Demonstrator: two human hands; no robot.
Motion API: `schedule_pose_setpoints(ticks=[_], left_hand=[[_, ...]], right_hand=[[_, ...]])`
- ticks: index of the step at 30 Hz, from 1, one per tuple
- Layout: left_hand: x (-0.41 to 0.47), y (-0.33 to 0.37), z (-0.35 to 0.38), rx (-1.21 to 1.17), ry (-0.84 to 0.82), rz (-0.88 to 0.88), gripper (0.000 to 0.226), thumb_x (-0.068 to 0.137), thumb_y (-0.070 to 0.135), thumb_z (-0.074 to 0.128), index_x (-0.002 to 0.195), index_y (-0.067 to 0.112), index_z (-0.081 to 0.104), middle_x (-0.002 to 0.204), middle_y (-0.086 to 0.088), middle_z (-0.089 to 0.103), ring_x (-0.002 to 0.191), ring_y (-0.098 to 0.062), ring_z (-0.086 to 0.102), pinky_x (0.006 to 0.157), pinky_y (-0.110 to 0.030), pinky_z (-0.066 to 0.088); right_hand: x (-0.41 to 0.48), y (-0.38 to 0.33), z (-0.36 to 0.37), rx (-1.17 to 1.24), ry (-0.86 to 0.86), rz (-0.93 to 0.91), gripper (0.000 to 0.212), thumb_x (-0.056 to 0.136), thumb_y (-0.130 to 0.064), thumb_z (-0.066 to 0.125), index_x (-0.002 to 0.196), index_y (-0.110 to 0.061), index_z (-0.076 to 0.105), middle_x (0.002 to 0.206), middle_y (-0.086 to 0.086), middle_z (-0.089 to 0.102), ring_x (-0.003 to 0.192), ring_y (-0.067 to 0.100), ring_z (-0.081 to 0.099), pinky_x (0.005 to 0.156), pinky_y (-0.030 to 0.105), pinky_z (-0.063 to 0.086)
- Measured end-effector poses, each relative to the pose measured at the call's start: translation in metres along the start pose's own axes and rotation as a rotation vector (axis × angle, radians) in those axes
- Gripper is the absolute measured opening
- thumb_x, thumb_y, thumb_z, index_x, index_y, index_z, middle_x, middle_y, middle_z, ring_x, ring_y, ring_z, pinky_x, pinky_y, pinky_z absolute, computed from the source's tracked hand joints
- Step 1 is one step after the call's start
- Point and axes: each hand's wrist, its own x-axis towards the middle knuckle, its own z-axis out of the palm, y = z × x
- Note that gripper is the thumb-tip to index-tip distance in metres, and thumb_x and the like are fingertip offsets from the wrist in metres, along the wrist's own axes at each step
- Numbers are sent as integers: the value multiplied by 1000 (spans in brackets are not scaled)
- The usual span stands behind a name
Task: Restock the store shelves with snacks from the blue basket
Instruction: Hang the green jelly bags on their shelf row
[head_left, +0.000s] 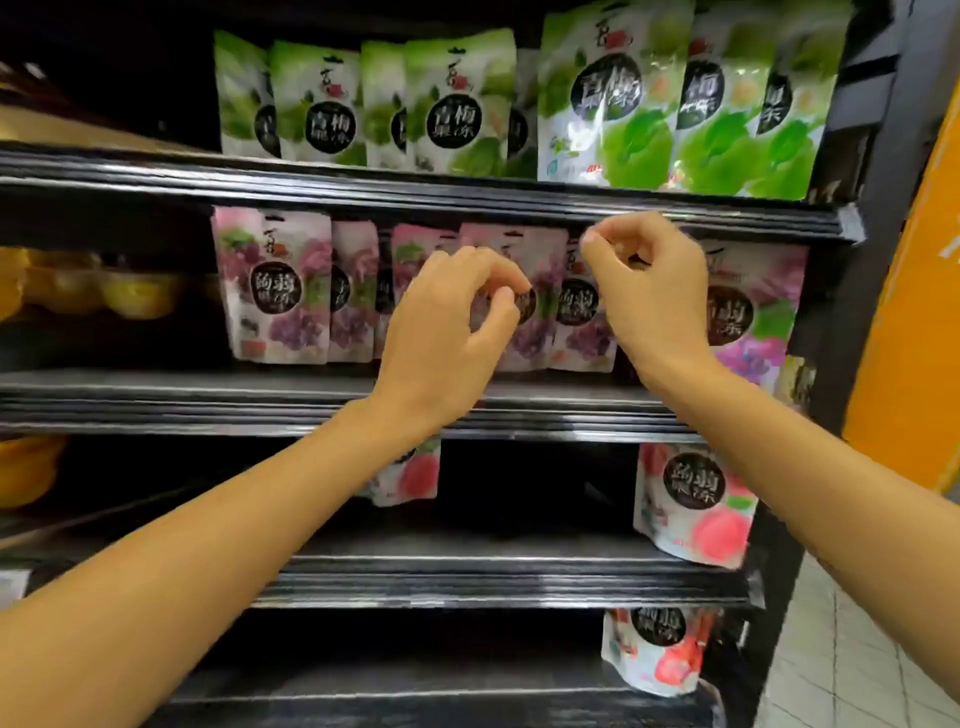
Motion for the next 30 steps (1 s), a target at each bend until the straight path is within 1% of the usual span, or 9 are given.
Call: schedule_pose_setpoints(ticks=[5,11,15,17,20,23,24,26,30], left_hand=[[-91,-25,-38,-152,-103,-206,17,95,9,50,94,18,65,88,22,56,78,3,49,74,-12,36],[-260,-80,-74,-290,-236,-598,20,94,11,49,92,22,67,85,3,67,78,-18,59,68,-25,46],[-404,-108,-82,-311,-352,-890,26,94,14,50,83,34,62,83,15,65,77,-8,60,69,-20,45],[-476,-118,-80,-310,-404,-1060,28,97,8,52,83,31,63,82,14,65,78,-10,62,71,-26,47],[-580,-130,-74,-303,-482,-1279,23,98,5,52,89,21,65,85,5,66,83,-20,63,73,-27,47],[-681,-138,-67,-282,-517,-1437,13,97,3,55,93,3,68,90,-11,66,83,-24,59,69,-15,42],[-715,-141,-63,-264,-518,-1482,13,97,2,56,95,1,68,92,-13,66,84,-24,58,69,-16,41],[-781,-147,-54,-224,-516,-1572,12,95,-1,57,93,0,69,92,-9,68,83,-19,60,71,-16,44],[-909,-160,-32,-128,-576,-1708,11,93,-2,57,90,1,67,90,-9,68,83,-19,62,67,-4,44]], right_hand=[[-97,-8,19,69,-89,143,11,88,-23,66,79,-28,64,67,-9,63,54,3,56,55,19,46],[-282,17,54,134,-260,547,11,85,-18,63,78,-25,66,59,-6,63,47,4,54,43,14,39],[-429,51,74,-17,-392,800,32,87,-5,55,69,-28,67,61,-7,61,52,12,52,49,26,41],[-497,66,78,-52,-468,929,31,91,1,52,74,-21,67,66,-1,61,55,15,53,54,32,43],[-589,89,82,-115,-634,1093,21,93,-2,57,80,-15,66,72,-1,63,61,1,58,60,20,48],[-682,121,87,-141,-643,1235,17,91,9,57,75,16,55,69,30,53,56,19,50,58,31,46],[-714,133,90,-148,-632,1287,18,90,15,56,72,14,54,63,27,49,53,14,48,55,25,44],[-779,163,91,-190,-637,1390,23,89,17,56,73,0,59,58,2,55,51,1,51,57,16,45],[-908,227,92,-293,-731,1568,26,92,1,58,81,-23,63,83,0,65,74,7,61,74,27,51]])
